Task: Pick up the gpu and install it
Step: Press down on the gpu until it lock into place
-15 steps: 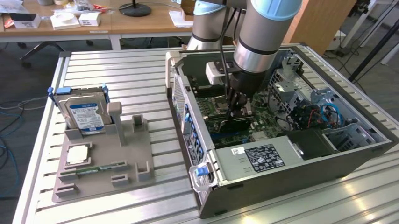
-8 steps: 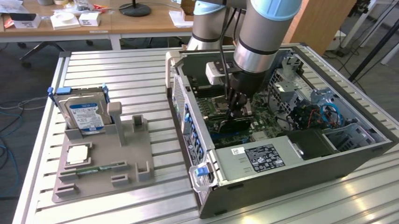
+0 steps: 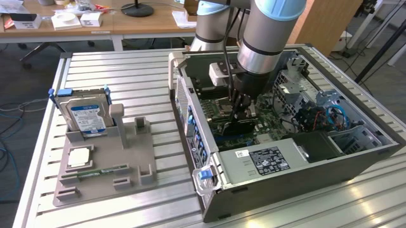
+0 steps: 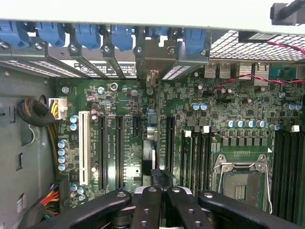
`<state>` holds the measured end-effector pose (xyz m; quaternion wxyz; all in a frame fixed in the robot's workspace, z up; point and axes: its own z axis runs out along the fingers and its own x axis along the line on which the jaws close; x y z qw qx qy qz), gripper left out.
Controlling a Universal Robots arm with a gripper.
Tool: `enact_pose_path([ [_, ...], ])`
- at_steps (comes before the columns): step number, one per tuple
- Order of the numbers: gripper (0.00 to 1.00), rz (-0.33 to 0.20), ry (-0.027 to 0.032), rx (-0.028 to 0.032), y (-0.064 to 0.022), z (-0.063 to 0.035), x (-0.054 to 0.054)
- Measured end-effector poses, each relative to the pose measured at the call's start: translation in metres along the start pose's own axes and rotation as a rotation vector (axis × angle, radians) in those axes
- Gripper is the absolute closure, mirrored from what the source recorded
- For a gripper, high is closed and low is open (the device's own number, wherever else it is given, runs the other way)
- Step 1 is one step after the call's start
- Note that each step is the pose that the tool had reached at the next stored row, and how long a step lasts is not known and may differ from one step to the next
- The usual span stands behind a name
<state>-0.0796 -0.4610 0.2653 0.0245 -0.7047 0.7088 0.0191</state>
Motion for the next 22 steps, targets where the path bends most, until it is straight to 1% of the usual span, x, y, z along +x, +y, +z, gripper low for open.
enact_pose_path([
  [9,0.9,0.0,-0.0005,0.0,0.0,0.0,0.0002],
  [10,0.9,0.0,-0.001,0.0001,0.0,0.0018,0.0003],
  [22,0.9,0.0,-0.0003,-0.0002,0.0002,0.0028,0.0004],
])
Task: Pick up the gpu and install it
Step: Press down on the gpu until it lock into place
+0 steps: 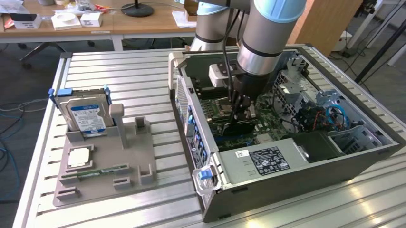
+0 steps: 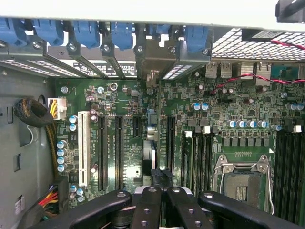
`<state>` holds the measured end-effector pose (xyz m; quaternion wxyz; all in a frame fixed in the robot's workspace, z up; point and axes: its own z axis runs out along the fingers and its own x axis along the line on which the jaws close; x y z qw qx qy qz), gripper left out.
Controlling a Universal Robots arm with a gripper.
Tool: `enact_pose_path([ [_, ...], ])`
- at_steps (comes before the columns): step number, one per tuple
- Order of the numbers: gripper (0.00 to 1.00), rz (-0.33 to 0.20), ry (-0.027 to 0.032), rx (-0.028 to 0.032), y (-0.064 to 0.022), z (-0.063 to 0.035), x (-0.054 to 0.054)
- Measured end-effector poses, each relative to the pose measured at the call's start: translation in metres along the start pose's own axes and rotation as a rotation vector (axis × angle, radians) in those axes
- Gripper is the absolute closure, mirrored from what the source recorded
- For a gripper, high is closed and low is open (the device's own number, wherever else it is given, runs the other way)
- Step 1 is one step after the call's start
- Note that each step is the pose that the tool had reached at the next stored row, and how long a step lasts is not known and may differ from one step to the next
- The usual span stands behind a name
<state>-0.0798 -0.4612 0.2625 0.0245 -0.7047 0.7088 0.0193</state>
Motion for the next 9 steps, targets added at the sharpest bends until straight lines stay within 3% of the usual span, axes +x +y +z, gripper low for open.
enact_pose_path([
  [9,0.9,0.0,0.0001,0.0001,0.0001,0.0017,0.0001],
])
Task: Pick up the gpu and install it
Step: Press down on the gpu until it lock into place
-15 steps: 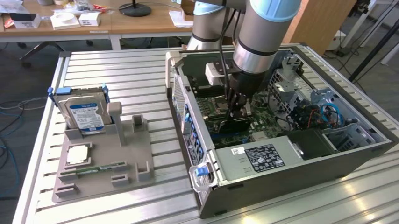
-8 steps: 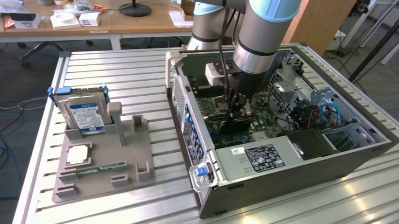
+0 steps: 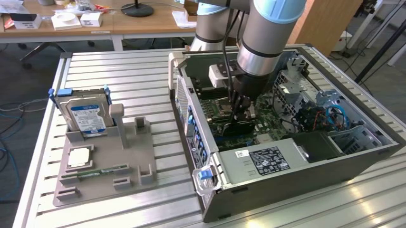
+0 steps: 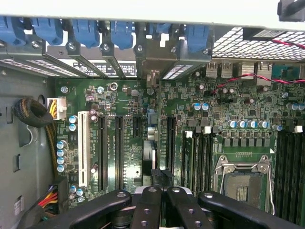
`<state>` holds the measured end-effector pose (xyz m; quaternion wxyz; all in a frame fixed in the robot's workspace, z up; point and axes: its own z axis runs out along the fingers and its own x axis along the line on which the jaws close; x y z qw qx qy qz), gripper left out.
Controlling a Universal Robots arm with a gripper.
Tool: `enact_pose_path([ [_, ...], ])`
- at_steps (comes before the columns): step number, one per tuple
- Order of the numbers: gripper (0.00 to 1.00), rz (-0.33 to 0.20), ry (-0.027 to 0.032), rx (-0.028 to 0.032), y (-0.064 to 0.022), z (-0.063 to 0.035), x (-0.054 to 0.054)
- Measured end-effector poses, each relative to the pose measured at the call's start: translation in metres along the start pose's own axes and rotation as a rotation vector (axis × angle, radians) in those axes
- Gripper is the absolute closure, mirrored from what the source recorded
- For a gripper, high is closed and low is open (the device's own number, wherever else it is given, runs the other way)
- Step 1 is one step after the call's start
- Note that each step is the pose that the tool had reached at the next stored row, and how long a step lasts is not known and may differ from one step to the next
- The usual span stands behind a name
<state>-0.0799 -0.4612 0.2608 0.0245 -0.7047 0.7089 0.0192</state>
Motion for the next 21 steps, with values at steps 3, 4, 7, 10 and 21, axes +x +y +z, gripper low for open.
enact_pose_path([
  [3,0.9,0.0,0.0003,-0.0001,0.0,0.0005,0.0],
  [4,0.9,0.0,0.0003,-0.0002,0.0,0.0005,0.0],
  [7,0.9,0.0,0.0,0.0,0.0,0.0007,0.0001],
  [10,0.9,0.0,-0.0002,0.0,0.0,0.0008,0.0],
  [21,0.9,0.0,-0.0001,0.0,0.0,0.0008,0.0],
])
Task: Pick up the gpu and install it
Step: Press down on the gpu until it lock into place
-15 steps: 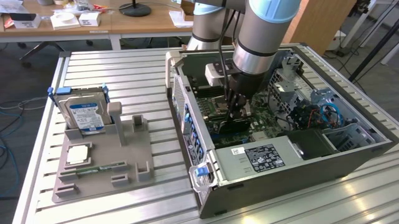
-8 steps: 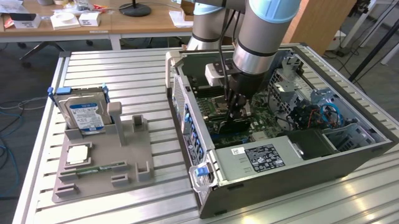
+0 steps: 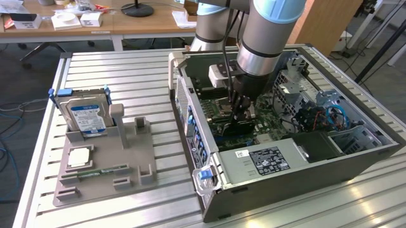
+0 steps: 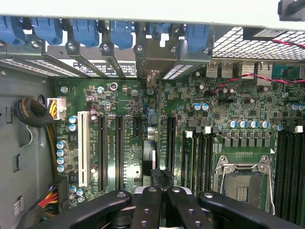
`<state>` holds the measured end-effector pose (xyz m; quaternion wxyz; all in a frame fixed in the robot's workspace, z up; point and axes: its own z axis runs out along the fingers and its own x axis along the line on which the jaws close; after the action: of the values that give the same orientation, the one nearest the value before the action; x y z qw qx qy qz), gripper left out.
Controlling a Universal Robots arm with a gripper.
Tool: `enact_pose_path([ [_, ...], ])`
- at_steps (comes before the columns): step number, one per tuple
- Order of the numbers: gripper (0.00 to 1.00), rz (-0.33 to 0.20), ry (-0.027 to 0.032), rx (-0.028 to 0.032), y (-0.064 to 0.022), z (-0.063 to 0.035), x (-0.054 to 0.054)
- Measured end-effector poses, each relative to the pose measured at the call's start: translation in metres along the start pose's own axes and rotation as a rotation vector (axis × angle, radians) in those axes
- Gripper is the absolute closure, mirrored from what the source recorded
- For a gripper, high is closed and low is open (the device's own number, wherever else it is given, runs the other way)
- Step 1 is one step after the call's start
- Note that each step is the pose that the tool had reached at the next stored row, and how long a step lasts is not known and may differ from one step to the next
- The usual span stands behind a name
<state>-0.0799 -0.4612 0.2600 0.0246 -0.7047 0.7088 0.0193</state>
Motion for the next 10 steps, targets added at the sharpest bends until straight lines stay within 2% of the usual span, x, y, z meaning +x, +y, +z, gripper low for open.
enact_pose_path([
  [10,0.9,0.0,0.0002,-0.0001,0.0,0.0001,0.0],
])
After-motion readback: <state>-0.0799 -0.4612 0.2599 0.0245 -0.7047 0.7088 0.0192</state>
